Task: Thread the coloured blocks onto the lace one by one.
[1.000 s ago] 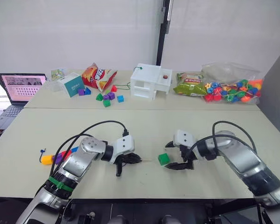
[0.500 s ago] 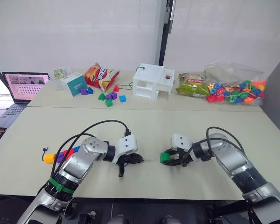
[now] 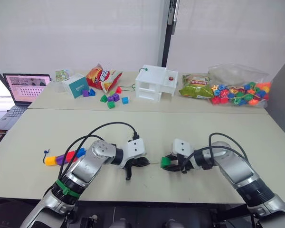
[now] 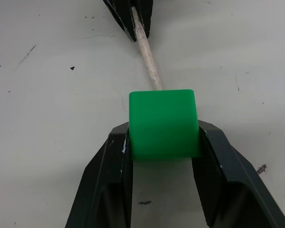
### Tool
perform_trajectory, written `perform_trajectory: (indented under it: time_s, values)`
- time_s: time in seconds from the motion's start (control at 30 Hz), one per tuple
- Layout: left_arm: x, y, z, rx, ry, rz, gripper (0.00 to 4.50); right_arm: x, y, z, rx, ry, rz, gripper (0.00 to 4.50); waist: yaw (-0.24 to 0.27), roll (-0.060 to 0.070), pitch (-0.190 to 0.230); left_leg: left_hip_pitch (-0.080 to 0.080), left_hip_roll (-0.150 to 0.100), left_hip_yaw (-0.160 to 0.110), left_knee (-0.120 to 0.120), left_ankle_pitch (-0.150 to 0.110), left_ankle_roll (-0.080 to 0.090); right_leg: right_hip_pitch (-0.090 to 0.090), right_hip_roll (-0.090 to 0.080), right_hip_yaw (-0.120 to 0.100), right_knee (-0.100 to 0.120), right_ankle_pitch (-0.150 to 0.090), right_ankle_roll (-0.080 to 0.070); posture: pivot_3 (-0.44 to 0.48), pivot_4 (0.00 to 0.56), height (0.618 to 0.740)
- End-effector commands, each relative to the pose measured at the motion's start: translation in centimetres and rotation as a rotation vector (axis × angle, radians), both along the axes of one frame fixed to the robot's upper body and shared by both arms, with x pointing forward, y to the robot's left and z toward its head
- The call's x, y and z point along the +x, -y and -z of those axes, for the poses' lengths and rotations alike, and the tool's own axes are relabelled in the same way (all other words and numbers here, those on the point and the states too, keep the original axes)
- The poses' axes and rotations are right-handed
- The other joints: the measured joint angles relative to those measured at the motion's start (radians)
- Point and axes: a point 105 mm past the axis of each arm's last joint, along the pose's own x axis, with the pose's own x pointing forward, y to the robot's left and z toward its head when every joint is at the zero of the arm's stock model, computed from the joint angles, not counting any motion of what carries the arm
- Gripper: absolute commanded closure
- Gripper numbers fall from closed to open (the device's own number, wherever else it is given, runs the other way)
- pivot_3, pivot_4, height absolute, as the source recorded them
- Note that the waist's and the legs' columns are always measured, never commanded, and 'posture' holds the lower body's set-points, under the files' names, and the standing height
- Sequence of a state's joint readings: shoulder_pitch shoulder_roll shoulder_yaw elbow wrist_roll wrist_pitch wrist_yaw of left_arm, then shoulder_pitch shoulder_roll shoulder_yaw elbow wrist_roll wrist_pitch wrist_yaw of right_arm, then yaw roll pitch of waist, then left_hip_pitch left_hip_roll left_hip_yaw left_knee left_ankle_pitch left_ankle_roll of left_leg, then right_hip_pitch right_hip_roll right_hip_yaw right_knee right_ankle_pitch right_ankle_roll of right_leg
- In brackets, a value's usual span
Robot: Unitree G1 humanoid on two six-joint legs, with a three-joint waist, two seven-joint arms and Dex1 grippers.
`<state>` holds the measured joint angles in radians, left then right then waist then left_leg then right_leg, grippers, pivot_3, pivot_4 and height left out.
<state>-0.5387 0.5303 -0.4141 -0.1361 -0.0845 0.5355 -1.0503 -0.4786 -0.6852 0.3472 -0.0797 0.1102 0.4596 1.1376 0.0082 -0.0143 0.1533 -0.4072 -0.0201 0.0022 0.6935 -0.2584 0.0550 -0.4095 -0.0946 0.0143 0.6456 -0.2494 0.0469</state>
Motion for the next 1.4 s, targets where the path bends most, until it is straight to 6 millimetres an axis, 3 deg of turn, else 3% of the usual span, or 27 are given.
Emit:
perform_trajectory:
  time_s: [0.03,0.7,1.03,1.4]
  values:
    - [0.0,0.6,-0.9,-0.014,0.032,0.024,4.50,-0.4,-0.5,-0.1,-0.008,0.005,-0.024,3.31,0.000,0.000,0.000,0.000,0.000,0.000,0.000,0.000,0.000,0.000,0.000,0.000,0.000,0.000,0.000,0.000,0.150,0.740]
    - [-0.6,3.7,-1.9,-0.040,0.043,0.153,4.50,-0.9,-1.4,-0.2,-0.026,-0.001,-0.058,3.31,0.004,0.000,0.000,0.001,0.000,0.000,0.000,0.000,0.000,0.002,0.000,-0.001,-0.001,0.000,0.000,0.000,0.150,0.740]
    - [-0.5,0.3,-1.8,0.028,0.023,0.142,4.50,-1.3,-0.5,0.5,-0.060,-0.012,-0.060,3.31,0.002,0.000,0.000,0.001,0.000,0.000,0.000,0.000,0.000,0.002,0.000,-0.001,-0.001,0.000,0.000,0.000,0.150,0.740]
    - [-0.2,0.6,-2.2,0.032,0.042,0.128,4.50,-1.7,-0.6,0.5,-0.065,-0.025,-0.083,3.31,0.003,0.000,0.000,0.001,0.000,0.000,0.000,0.000,0.000,0.002,0.000,-0.001,-0.001,0.000,0.000,0.000,0.150,0.740]
